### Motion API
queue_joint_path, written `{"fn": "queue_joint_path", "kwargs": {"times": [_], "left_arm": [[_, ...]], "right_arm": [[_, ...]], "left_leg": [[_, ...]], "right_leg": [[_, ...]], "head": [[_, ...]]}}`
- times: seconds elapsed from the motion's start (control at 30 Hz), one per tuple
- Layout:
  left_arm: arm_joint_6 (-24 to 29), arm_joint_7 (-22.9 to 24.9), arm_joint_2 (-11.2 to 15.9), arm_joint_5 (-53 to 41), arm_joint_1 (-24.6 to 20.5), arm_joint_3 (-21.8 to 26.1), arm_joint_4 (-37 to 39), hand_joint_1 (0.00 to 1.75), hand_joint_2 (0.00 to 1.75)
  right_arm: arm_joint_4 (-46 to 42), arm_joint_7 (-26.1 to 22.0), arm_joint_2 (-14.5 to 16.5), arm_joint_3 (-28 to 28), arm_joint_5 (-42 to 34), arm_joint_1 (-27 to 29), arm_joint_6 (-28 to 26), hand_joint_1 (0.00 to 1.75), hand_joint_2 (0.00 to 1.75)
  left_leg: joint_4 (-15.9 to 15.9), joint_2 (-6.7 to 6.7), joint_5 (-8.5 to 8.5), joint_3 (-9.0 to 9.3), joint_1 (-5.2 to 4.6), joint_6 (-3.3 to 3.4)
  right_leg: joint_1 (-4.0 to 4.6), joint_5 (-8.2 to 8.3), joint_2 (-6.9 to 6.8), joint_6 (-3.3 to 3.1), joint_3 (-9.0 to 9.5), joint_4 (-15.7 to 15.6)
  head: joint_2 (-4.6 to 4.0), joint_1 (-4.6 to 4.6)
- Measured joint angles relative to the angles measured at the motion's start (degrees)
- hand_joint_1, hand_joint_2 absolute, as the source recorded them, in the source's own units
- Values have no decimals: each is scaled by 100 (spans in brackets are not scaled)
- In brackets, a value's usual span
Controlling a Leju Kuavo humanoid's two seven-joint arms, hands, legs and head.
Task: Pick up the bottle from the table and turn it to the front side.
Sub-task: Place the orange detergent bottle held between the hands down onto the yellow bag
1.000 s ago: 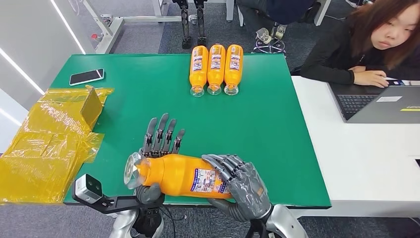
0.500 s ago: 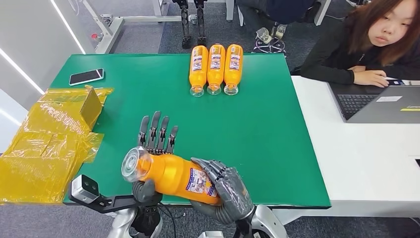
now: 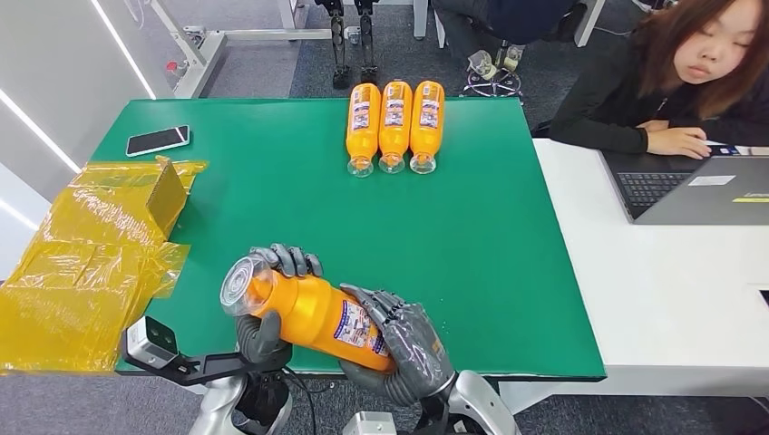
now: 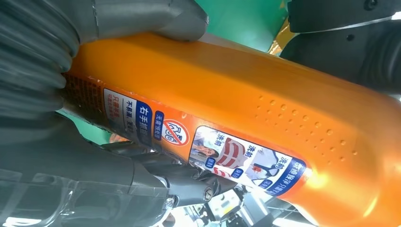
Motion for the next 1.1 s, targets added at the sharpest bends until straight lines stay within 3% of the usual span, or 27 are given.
{"fn": "queue_joint_path", "kwargs": {"times": [0.3, 0.37, 0.43, 0.5, 0.9, 1.1], "left_arm": [[-5, -33, -5, -11, -72, 0, 114, 175, 175], [-6, -33, -7, -11, -81, 0, 128, 175, 175], [-2, -33, -9, -11, -86, 0, 138, 175, 175], [6, -25, -14, -11, -100, 0, 142, 175, 175], [162, 42, -68, -17, -256, -1, 212, 175, 175], [761, -174, 10, -475, -486, 110, 326, 175, 175]], "right_arm": [[17, -15, 54, -75, 90, 35, 8, 175, 175], [19, -15, 65, -84, 105, 40, 9, 132, 175], [18, -13, 80, -98, 141, 44, 11, 45, 175], [14, -5, 111, -117, 170, 58, 28, 0, 175], [-177, -83, 431, -204, 251, 194, -104, 0, 175], [-128, -263, 473, -184, 143, 163, -289, 0, 175]], "left_leg": [[0, 0, 0, 0, 0, 0], [0, 0, 0, 0, 0, 0], [0, 0, 0, 0, 0, 0], [0, 0, 0, 0, 0, 0], [0, 2, 0, 0, 0, 0], [-1, 1, 1, -1, 1, -1]], "right_leg": [[0, 0, 0, 0, 0, 0], [0, 0, 0, 0, 0, 0], [0, 0, 0, 0, 0, 0], [0, 0, 0, 0, 0, 0], [0, 0, 1, 0, 0, 1], [0, 1, 0, -2, 2, 4]], "head": [[0, -1], [0, -1], [0, -1], [0, 0], [0, 1], [0, 1]]}}
